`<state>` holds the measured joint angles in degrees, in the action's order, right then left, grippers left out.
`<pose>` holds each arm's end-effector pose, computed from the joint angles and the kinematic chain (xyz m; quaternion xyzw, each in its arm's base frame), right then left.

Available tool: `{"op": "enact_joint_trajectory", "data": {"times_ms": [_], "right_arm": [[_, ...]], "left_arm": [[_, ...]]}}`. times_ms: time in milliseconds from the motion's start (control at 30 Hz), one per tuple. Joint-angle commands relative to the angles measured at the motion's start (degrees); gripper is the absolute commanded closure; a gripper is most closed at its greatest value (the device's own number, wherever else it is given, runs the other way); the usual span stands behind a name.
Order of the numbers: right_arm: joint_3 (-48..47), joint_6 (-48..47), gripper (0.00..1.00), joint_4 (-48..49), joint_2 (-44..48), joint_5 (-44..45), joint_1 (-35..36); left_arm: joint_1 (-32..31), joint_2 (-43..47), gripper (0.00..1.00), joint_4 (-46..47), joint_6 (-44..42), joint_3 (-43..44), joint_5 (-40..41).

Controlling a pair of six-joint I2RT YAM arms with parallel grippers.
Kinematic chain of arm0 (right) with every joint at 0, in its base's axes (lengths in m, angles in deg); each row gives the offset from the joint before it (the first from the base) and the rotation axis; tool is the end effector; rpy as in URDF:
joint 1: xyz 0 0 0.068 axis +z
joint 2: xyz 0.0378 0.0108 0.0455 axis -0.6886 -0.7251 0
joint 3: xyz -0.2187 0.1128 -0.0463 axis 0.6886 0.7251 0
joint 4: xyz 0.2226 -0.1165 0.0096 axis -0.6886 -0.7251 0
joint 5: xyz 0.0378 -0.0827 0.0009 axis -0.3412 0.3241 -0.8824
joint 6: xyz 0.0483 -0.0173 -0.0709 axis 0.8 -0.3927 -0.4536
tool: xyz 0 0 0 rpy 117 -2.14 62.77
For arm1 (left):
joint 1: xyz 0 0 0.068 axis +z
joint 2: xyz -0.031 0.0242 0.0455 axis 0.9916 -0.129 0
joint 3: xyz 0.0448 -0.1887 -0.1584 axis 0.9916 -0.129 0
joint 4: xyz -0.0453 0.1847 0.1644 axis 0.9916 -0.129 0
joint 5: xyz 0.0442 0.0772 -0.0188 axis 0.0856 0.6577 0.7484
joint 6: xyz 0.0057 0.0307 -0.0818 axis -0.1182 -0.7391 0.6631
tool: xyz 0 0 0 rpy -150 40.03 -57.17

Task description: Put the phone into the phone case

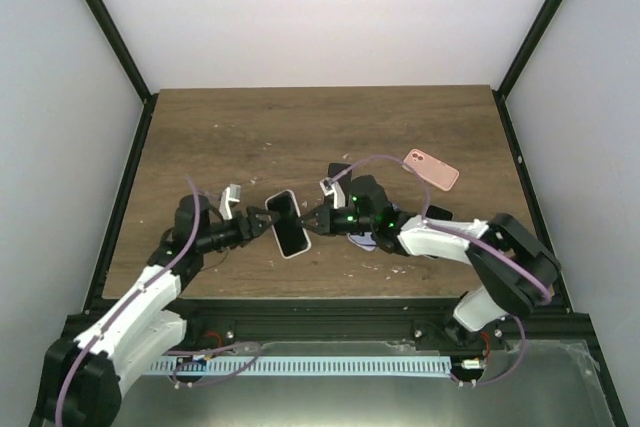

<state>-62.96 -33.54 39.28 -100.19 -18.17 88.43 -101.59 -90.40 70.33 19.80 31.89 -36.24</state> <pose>0.2098 0.2697 0.1549 -0.1114 0.8187 0.5405 0.1586 0.1864 -0.1142 0.1633 -0.0594 0.8326 -0.4972 0.2367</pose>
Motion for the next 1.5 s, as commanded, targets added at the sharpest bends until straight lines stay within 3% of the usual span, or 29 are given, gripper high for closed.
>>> {"op": "enact_joint_trajectory", "data": {"times_ms": [0,233,400,633,833,933,1033,1267,1467], "right_arm": [[2.43,-0.35,0.99,8.31,9.30,0.06,-0.34],[5.30,4.66,0.99,19.86,16.89,-3.29,-0.34],[3.62,5.83,0.99,19.92,17.09,-5.31,-0.18],[2.65,5.97,0.97,18.55,16.01,-6.22,0.44],[2.40,6.08,0.94,18.17,15.46,-7.35,0.45],[2.13,6.33,0.91,18.20,14.95,-8.56,0.45],[2.07,6.26,0.82,17.33,15.27,-9.15,0.45],[3.33,5.93,0.47,13.02,17.28,-13.50,0.46],[4.41,3.33,0.42,5.50,18.74,-15.66,0.77]], "left_arm": [[0.28,6.65,0.23,-3.53,0.12,3.83,-3.25],[0.08,10.16,0.25,11.39,7.45,1.20,-11.60],[-1.34,9.84,0.32,17.62,10.15,0.33,-13.54],[-1.69,9.04,0.66,21.62,11.74,-0.44,-13.75],[-1.91,8.57,0.76,23.71,11.26,-1.24,-14.14],[-1.91,8.43,0.86,27.21,12.45,-2.28,-14.70],[-1.91,8.86,1.00,28.51,12.99,-2.81,-14.43],[-1.91,11.96,1.00,26.91,10.64,-2.60,-13.20],[-1.91,13.28,1.00,25.94,7.44,-1.54,-11.88]]}}
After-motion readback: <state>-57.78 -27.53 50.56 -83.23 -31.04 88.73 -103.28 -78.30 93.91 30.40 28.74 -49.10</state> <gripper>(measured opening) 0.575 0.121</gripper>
